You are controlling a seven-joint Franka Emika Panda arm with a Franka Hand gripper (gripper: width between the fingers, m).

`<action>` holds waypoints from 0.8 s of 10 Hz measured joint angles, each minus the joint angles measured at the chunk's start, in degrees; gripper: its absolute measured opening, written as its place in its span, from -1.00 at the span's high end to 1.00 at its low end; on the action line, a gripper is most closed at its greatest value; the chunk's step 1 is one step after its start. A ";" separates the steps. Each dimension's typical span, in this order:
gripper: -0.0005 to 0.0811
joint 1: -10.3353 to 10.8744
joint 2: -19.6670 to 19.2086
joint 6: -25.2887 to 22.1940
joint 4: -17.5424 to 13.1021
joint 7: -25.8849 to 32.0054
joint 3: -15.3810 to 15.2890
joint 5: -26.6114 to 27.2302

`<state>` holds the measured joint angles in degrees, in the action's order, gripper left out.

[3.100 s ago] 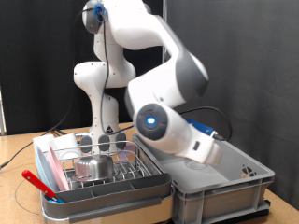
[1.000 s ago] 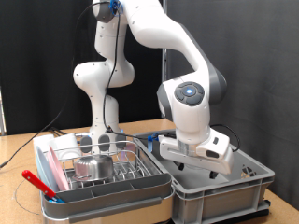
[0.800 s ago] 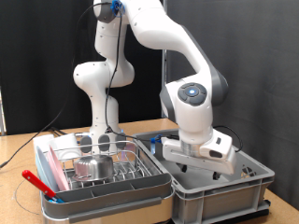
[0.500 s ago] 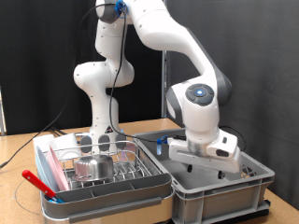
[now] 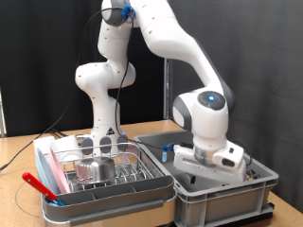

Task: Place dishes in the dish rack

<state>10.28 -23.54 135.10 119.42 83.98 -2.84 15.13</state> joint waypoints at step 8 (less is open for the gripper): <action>-0.99 0.29 -4.33 3.40 -0.30 0.13 -0.14 -1.08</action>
<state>10.57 -27.87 138.50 119.12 84.10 -2.98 14.05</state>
